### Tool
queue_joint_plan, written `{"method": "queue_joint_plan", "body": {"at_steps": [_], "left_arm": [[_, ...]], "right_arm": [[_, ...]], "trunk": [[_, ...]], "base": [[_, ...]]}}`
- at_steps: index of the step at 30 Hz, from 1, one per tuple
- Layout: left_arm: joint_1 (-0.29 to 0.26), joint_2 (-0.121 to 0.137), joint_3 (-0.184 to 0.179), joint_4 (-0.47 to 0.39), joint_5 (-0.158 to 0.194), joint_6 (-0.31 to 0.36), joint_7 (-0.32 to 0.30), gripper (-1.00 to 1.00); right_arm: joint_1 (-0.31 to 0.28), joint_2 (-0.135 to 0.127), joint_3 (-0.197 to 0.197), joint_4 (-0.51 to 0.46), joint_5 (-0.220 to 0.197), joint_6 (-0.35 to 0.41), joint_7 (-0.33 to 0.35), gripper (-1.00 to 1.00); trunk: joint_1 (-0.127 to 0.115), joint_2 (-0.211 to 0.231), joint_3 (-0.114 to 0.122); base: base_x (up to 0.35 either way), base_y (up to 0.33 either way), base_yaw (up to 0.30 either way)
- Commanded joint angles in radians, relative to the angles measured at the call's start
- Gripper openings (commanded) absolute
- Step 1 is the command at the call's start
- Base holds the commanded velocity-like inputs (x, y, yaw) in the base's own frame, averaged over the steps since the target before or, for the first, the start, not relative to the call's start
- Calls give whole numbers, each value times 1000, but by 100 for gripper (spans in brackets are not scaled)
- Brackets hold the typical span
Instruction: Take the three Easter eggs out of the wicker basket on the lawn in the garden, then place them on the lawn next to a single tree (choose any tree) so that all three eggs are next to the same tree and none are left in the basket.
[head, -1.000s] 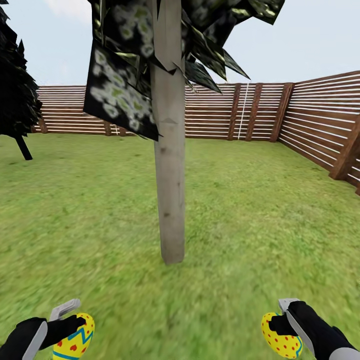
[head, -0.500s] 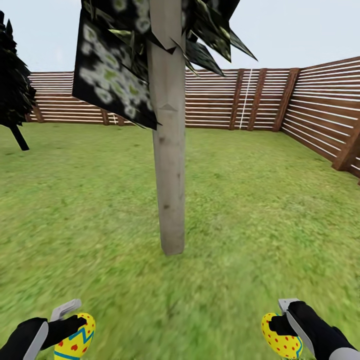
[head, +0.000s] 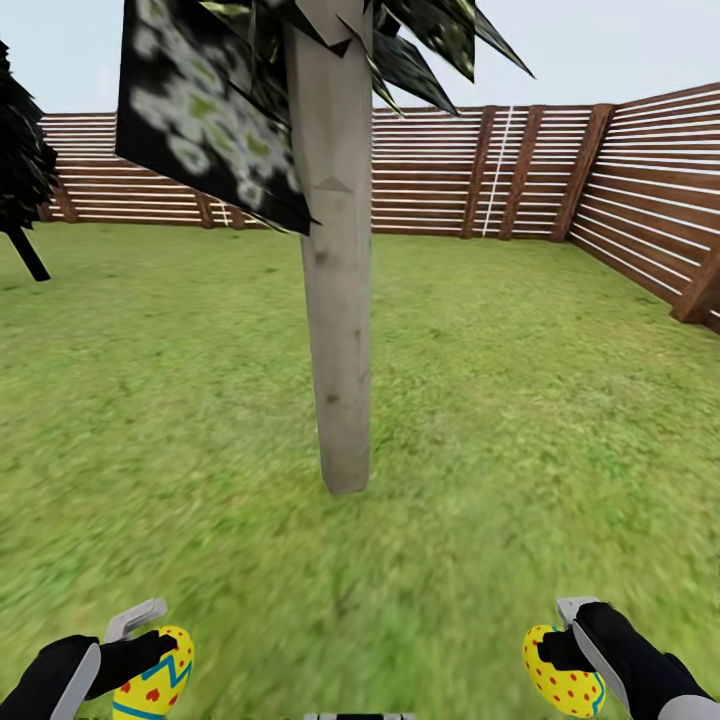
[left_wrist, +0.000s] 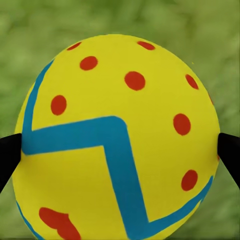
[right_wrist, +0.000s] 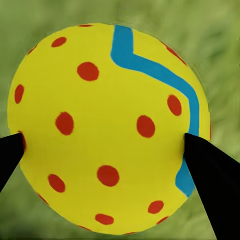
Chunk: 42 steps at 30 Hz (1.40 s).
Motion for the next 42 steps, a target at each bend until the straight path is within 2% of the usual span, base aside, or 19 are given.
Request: {"method": "queue_joint_plan", "body": {"at_steps": [1,12,42], "left_arm": [[0,0,3,-1,-1,6,-5,-100],[0,-8,3,-1,-2,6,-5,-100],[0,-8,3,-1,-3,6,-5,-100]], "right_arm": [[-1,-1,6,-2,-4,4,-1,-100],[-1,0,7,-1,-4,4,-1,-100],[-1,6,7,-1,-4,4,-1,-100]], "trunk": [[0,-1,-5],[5,-3,-47],[19,-10,-163]], "base": [[0,0,0],[0,0,0],[0,0,0]]}}
